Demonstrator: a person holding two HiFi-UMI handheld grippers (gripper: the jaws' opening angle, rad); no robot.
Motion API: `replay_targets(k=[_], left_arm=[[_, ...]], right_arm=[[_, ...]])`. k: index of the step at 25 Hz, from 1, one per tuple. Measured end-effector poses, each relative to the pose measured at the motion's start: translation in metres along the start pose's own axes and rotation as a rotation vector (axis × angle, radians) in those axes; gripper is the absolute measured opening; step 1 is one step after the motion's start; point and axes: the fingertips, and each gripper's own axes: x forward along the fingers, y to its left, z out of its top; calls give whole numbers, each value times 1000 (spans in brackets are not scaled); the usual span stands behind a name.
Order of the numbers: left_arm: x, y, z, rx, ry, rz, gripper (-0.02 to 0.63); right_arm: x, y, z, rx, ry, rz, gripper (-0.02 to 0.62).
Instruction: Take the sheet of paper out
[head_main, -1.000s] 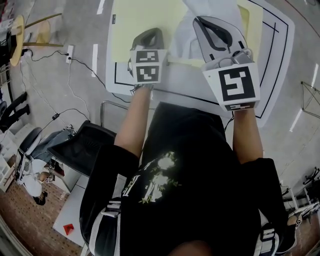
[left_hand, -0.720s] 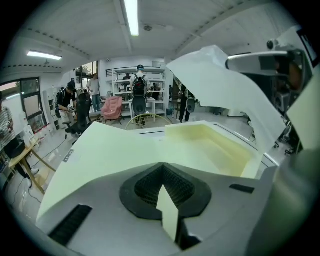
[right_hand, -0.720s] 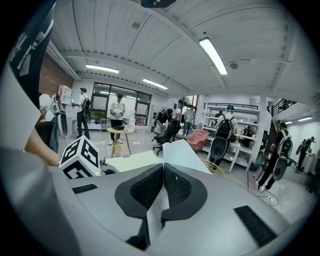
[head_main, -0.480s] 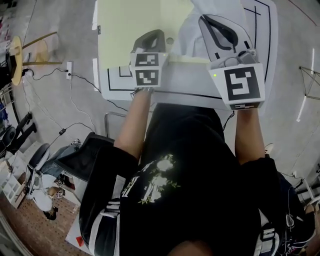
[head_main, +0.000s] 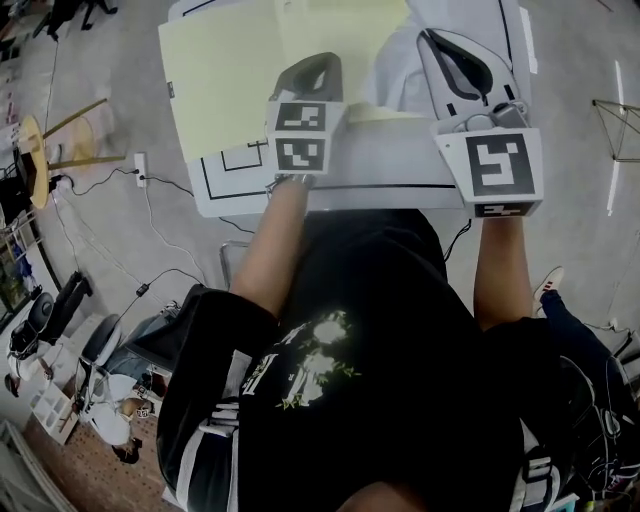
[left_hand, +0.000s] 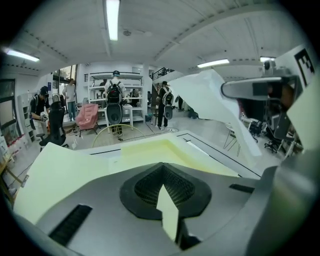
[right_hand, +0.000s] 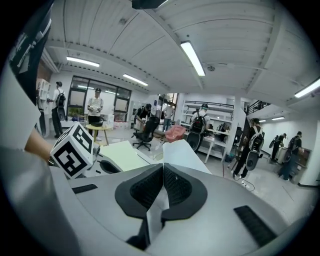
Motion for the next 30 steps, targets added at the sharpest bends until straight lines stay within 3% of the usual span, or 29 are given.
replay_targets(k=[4,18,30], left_arm=[[12,-29,9,33,7,-57,-11],[54,-96,24,89,54,-218,-11],[56,-120,13,65,103,-301,-11]], right_arm=[[-15,-22,-14,44,30,-41,5],[-29,-103,-111,5,233,-182,5],[6,-107,-175,-164,377,-104,5]])
